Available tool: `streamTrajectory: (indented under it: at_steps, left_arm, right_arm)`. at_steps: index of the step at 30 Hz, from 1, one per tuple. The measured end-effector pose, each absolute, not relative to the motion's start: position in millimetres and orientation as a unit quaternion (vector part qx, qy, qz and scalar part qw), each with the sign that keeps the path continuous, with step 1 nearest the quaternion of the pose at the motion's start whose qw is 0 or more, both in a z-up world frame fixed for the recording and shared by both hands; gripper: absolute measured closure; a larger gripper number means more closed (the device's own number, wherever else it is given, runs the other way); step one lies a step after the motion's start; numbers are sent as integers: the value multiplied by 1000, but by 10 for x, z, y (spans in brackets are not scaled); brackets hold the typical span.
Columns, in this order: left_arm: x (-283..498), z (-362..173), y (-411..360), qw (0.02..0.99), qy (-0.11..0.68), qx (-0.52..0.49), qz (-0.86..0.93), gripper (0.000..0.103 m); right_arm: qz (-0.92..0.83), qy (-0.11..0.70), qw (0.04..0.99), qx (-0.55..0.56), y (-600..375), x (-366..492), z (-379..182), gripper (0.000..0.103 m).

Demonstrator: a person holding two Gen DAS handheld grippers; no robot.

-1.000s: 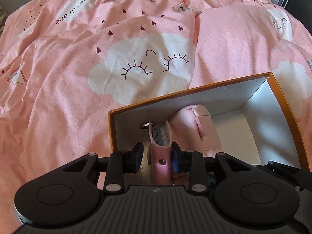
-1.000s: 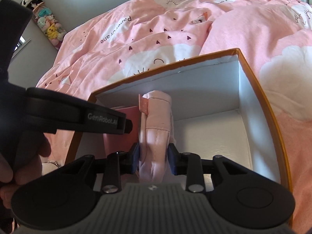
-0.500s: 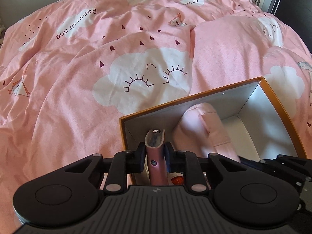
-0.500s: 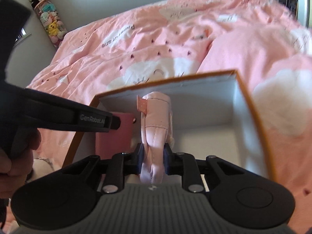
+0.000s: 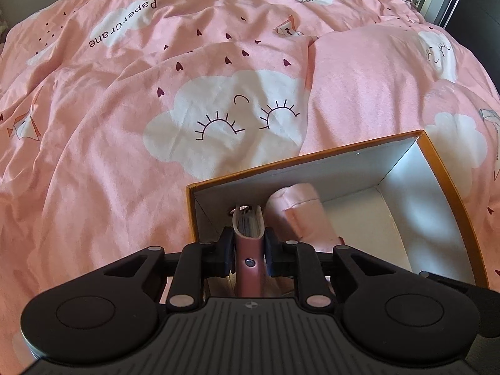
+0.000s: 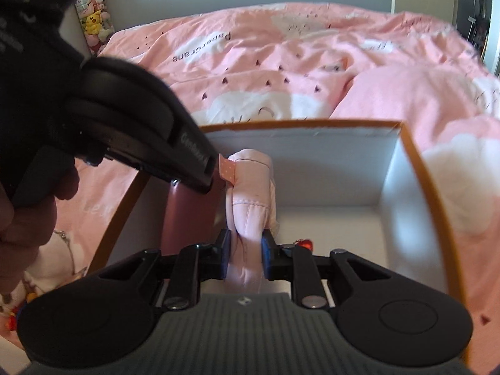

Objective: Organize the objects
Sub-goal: 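Carry both pink items into the orange box and lower them inside, then push the pink items against the box wall and open both tools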

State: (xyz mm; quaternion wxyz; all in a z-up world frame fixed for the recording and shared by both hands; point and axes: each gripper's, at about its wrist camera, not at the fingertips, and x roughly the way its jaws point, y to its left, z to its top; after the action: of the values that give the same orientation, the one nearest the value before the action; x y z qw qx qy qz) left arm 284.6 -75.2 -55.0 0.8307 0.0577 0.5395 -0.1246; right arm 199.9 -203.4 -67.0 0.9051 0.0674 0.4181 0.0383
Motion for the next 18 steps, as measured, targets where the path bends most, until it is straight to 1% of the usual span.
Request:
streamTrajectory:
  at_steps: [3, 11, 14, 18]
  left_arm:
    - [2860, -572, -752, 831, 540, 60, -118, 76]
    - [2825, -486, -648, 832, 537, 39, -135, 75]
    - [2770, -347, -599, 849, 507, 35, -140, 67]
    - [2725, -177, -513, 861, 484, 26, -151, 66]
  right_arm:
    - [50, 422, 903, 67, -1955, 2001, -699, 82]
    - [67, 430, 897, 78, -1914, 2011, -705, 81]
    - [70, 431, 896, 81, -1899, 2036, -711, 81]
    - [73, 432, 895, 82, -1861, 2066, -707, 81]
